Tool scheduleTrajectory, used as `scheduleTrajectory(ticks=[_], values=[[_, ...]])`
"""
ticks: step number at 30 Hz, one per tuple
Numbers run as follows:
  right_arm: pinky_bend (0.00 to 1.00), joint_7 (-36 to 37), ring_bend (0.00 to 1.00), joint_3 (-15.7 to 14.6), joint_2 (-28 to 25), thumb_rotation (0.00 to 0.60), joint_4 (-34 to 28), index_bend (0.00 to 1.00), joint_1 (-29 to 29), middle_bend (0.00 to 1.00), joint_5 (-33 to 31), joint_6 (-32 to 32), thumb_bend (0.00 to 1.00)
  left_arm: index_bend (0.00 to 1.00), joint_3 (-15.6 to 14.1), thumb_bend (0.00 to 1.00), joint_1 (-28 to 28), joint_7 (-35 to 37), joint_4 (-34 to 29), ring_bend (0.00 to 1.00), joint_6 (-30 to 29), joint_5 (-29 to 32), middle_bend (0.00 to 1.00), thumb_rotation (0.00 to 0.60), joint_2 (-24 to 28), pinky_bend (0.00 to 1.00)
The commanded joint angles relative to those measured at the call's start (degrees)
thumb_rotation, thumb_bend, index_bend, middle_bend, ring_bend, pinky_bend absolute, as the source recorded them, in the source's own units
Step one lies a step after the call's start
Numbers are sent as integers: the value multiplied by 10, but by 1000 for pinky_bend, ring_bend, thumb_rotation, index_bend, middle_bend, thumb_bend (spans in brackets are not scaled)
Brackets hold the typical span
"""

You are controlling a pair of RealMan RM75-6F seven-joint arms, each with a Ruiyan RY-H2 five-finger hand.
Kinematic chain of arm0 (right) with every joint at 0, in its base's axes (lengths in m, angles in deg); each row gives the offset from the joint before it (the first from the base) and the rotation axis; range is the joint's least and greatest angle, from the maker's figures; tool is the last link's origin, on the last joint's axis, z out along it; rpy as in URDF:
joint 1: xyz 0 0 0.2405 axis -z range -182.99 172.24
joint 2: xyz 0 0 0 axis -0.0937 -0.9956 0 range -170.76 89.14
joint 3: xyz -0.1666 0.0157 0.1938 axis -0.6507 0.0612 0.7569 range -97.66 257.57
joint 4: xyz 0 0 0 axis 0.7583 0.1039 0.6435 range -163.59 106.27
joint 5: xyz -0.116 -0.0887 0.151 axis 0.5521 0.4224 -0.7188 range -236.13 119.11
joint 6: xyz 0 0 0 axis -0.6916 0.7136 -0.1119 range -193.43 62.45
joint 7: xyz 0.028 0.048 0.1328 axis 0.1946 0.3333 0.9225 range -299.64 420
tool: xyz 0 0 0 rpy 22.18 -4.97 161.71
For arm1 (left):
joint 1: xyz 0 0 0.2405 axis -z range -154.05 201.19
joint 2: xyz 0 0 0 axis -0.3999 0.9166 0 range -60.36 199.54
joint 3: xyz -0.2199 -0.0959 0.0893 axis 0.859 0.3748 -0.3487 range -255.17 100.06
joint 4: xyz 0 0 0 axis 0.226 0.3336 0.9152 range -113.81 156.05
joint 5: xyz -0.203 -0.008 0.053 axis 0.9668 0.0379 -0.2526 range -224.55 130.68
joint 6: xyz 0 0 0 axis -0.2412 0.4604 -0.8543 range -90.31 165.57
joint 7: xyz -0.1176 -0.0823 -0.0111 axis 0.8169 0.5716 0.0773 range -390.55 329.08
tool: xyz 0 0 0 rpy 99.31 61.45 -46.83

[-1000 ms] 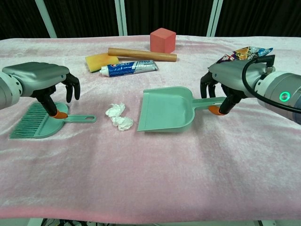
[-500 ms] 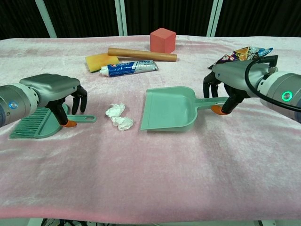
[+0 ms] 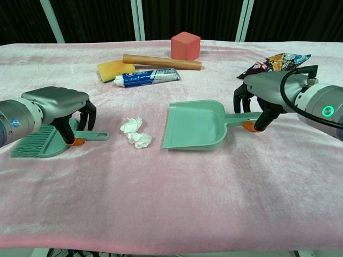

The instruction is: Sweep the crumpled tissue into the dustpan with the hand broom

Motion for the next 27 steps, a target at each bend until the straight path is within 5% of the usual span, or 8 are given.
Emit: scheduleTrajectory(ticks=[1, 12, 27], values=[[781, 0, 728, 0, 0, 600, 1, 679, -1, 634, 1, 0, 524, 484, -1, 321, 2, 2, 5, 896, 3, 3, 515, 600, -3, 988], [781, -3, 728, -1, 0, 600, 3, 679, -3, 634, -1, 0, 524, 590, -4, 397, 3, 33, 17, 899, 6, -22, 636, 600, -6, 988], [781, -55, 728, -11, -5, 600, -32, 679, -10, 638, -4, -30, 524, 604, 23, 406, -22, 228, -21, 899, 19, -176, 652, 600, 28, 988]])
